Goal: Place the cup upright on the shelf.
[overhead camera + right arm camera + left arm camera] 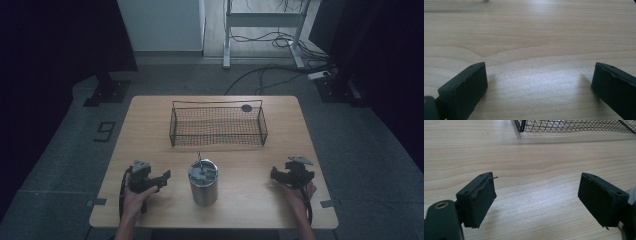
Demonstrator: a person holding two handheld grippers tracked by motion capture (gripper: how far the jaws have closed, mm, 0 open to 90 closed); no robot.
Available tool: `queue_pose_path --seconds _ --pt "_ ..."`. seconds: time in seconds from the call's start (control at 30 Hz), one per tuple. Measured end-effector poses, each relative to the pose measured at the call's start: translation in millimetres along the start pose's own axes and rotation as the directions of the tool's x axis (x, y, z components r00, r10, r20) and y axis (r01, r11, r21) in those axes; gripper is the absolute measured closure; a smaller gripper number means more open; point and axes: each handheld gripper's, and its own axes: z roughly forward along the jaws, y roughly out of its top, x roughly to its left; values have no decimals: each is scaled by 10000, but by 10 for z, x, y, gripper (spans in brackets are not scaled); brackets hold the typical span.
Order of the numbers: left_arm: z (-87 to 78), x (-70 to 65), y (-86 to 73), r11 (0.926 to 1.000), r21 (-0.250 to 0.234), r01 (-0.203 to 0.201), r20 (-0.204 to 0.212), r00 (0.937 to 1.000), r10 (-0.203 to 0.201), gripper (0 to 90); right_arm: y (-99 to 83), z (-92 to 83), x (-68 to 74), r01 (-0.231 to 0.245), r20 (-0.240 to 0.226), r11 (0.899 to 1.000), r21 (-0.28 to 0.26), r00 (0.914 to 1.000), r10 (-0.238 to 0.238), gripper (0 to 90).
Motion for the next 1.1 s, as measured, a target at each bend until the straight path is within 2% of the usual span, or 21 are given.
queue_pose_path --seconds 0.67,1.1 --pt "-120 77 38 9980 -488 391 239 9990 -380 137 -8 -9 -25 190 -174 9998 -4 9997 -190 2" --pt "-148 32 67 9983 -579 89 116 9999 -83 136 -4 -6 -28 211 -173 9998 -20 9996 -212 9"
